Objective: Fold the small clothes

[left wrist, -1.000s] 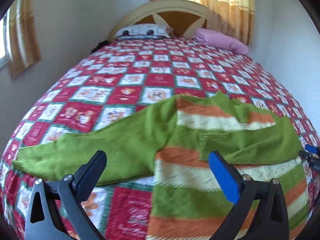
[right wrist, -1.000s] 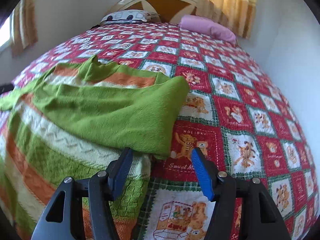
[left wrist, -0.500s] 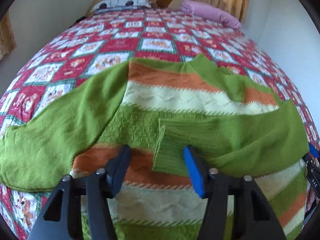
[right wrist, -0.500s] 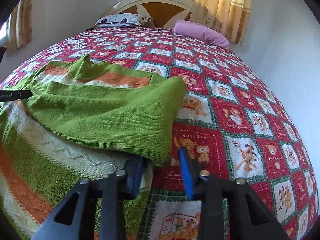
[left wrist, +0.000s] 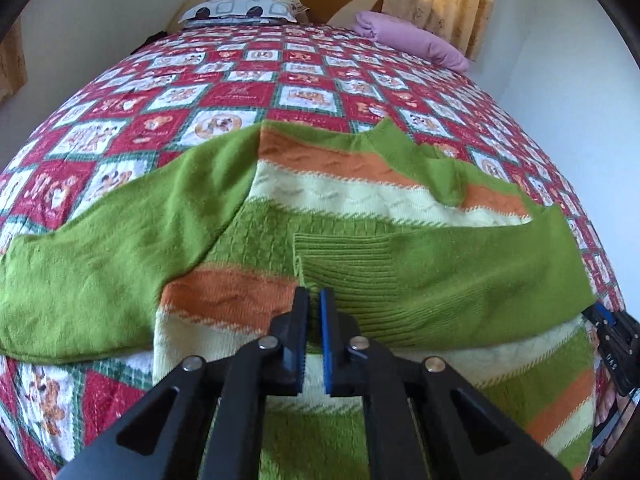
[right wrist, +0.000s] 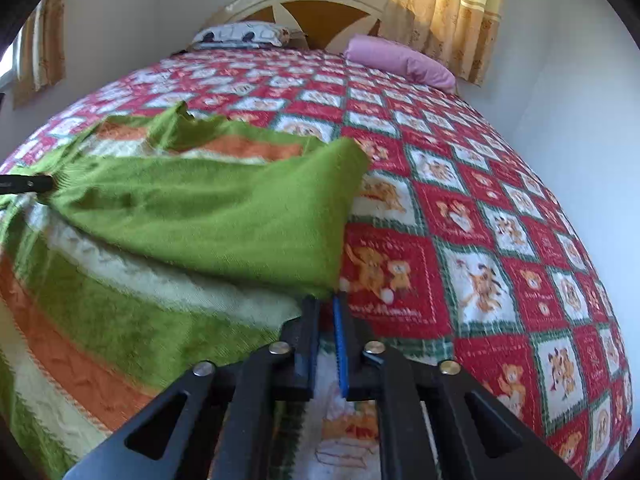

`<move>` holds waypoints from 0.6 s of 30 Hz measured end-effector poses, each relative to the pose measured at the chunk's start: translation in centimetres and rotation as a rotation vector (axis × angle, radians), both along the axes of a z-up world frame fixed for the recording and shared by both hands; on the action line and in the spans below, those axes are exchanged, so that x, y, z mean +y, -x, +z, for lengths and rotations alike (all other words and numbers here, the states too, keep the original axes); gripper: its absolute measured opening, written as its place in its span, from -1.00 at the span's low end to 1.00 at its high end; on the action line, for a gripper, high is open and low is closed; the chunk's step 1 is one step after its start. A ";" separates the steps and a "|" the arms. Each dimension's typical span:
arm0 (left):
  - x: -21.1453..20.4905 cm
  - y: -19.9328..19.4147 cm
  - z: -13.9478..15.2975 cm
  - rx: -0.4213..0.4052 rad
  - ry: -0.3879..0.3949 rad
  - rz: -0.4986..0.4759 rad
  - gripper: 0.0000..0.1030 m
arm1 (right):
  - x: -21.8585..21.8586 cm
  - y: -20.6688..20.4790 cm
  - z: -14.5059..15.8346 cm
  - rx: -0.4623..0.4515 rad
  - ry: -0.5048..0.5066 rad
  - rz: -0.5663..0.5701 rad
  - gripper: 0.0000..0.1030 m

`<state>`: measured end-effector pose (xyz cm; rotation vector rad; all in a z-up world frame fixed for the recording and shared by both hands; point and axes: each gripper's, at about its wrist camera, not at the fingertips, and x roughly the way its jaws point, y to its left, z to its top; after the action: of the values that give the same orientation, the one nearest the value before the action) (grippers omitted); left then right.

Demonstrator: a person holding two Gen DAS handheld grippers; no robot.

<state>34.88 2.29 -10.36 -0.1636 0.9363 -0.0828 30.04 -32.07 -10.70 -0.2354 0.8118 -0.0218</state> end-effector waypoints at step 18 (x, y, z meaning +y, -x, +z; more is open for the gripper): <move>-0.4 1.0 -0.9 -0.058 -0.089 0.019 -0.79 | 1.7 -3.6 1.8 0.037 -0.222 0.009 -0.29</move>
<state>33.86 1.88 -11.27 -0.0876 0.8790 -0.0281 33.63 -30.34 -8.86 -0.0296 0.8429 0.0810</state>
